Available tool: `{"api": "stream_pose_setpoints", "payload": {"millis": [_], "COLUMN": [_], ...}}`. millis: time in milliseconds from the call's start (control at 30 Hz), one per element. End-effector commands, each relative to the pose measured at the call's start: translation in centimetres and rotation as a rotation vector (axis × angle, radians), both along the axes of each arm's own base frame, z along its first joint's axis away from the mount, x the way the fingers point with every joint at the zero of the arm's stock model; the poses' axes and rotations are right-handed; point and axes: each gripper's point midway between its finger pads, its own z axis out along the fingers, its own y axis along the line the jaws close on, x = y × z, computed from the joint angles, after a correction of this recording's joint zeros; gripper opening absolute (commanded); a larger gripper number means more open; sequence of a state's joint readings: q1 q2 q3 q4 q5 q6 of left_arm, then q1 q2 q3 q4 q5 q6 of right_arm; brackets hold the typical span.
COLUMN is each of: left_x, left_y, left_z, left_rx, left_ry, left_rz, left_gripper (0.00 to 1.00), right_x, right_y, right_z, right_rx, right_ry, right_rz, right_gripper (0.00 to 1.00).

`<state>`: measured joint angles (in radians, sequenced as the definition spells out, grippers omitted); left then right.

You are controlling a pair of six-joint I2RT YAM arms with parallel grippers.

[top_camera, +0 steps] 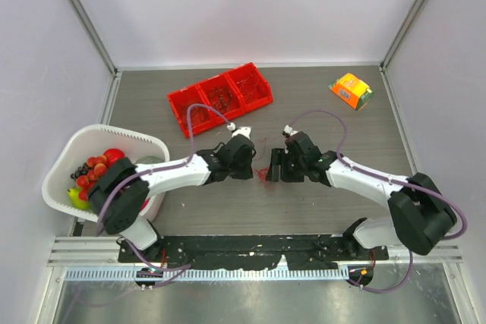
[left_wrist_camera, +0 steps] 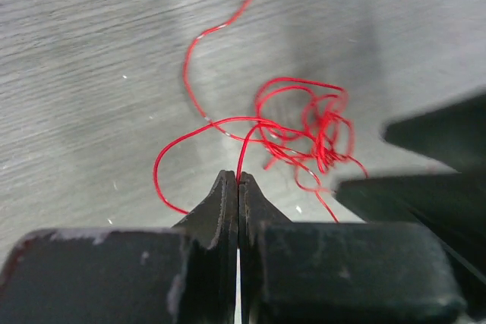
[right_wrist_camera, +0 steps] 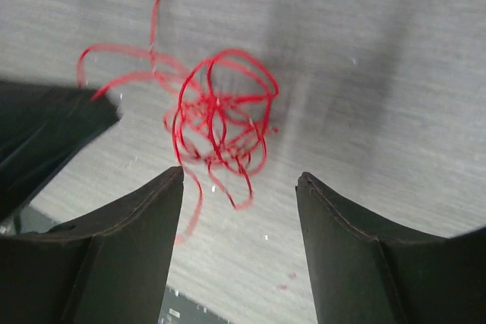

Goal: Untangle the cables

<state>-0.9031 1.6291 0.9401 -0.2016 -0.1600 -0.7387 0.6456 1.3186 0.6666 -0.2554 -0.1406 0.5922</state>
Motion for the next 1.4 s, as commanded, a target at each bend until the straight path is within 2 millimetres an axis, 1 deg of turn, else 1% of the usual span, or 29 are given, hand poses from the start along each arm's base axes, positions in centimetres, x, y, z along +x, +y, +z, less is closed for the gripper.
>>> {"api": "stream_pose_setpoints", "payload": {"millis": [0,67,100,167,200,267,300,333,367,400,433,467,500,533,567,600,633,667,767,867,900,933,967,1067,1100,1267,1300,1333,1367], "left_x": [-1.6,-2.4,-2.6,-3.8,-4.0,-4.5,-4.6,-4.5,-4.6,-4.6,-4.8,-5.0,-5.2,-5.4,-5.5,-5.6,-5.5,-5.3,-4.9,-4.6,-4.6,-4.4,-4.4,-4.3,-4.2,-4.2,-4.2,-4.1,-4.1], "left_y": [-1.4,-1.2,-1.0,-0.8,-0.4,0.6,1.3,2.4,3.5,4.4,5.2,5.8,6.0,6.1,6.0,5.8,5.7,5.7,5.7,5.5,5.4,5.4,5.3,5.2,5.3,5.3,5.3,5.2,5.2], "left_z": [6.6,8.8,9.7,12.6,13.9,17.7,19.4,21.3,23.8,25.4,26.8,27.9,28.6,28.9,29.1,29.0,28.7,28.3,27.3,26.6,26.5,26.2,26.2,26.0,26.1,25.9,25.8,25.8,25.8], "left_rx": [-0.193,-0.253,-0.27,-0.33,-0.343,-0.384,-0.394,-0.4,-0.422,-0.423,-0.423,-0.419,-0.423,-0.418,-0.42,-0.418,-0.415,-0.406,-0.402,-0.399,-0.395,-0.388,-0.388,-0.385,-0.386,-0.381,-0.377,-0.378,-0.377], "left_ry": [-0.07,-0.089,-0.107,-0.129,-0.151,-0.227,-0.264,-0.321,-0.382,-0.422,-0.452,-0.47,-0.475,-0.467,-0.459,-0.451,-0.443,-0.434,-0.427,-0.42,-0.415,-0.407,-0.403,-0.4,-0.401,-0.394,-0.391,-0.391,-0.39], "left_rz": [-0.103,-0.133,-0.136,-0.18,-0.188,-0.2,-0.195,-0.174,-0.152,-0.14,-0.13,-0.128,-0.135,-0.139,-0.143,-0.15,-0.151,-0.141,-0.108,-0.102,-0.099,-0.094,-0.094,-0.086,-0.082,-0.076,-0.076,-0.075,-0.075], "left_gripper": [0.0,0.0,0.0,0.0,0.0,0.0,0.0,0.0,0.0,0.0,0.0,0.0,0.0,0.0,0.0,0.0,0.0,0.0,0.0,0.0,0.0,0.0,0.0,0.0,0.0,0.0,0.0,0.0,0.0], "right_x": [3.6,4.4,4.9,5.6,6.1,6.5,6.7,6.7,6.8,6.6,6.6,6.4,6.5,6.1,6.0,5.5,5.1,4.7,3.1,1.8,1.1,1.1,0.6,0.4,0.7,1.0,0.7,1.3,1.0], "right_y": [1.7,1.9,1.7,1.0,-0.2,-2.2,-2.9,-4.4,-5.0,-6.0,-6.4,-6.0,-5.4,-3.7,-2.9,-1.5,-0.2,0.6,2.3,3.5,3.8,4.3,4.6,5.1,5.0,5.8,6.2,5.9,6.3], "right_z": [0.8,-0.1,-0.5,-1.5,-2.0,-2.5,-2.6,-2.6,-2.4,-2.4,-2.0,-1.8,-0.5,-0.2,1.8,2.5,4.6,5.6,10.1,14.0,14.3,15.5,16.0,18.0,18.6,20.1,20.4,20.4,20.5], "right_rx": [-0.077,-0.105,-0.127,-0.177,-0.234,-0.332,-0.361,-0.428,-0.45,-0.493,-0.498,-0.475,-0.433,-0.343,-0.267,-0.188,-0.094,-0.054,0.09,0.205,0.219,0.235,0.25,0.293,0.296,0.32,0.331,0.305,0.299], "right_ry": [-0.138,-0.147,-0.159,-0.181,-0.195,-0.21,-0.217,-0.233,-0.244,-0.253,-0.263,-0.256,-0.287,-0.28,-0.314,-0.311,-0.329,-0.338,-0.397,-0.456,-0.441,-0.451,-0.443,-0.472,-0.487,-0.509,-0.51,-0.528,-0.533], "right_rz": [-0.068,-0.107,-0.133,-0.188,-0.237,-0.302,-0.333,-0.368,-0.383,-0.4,-0.404,-0.381,-0.342,-0.283,-0.265,-0.215,-0.158,-0.12,0.005,0.09,0.135,0.153,0.175,0.158,0.138,0.079,0.091,0.05,0.058], "right_gripper": [0.66,0.63,0.6,0.58,0.56,0.48,0.42,0.4,0.38,0.38,0.36,0.36,0.38,0.39,0.44,0.51,0.55,0.59,0.65,0.73,0.73,0.73,0.73,0.73,0.72,0.67,0.66,0.66,0.65]}}
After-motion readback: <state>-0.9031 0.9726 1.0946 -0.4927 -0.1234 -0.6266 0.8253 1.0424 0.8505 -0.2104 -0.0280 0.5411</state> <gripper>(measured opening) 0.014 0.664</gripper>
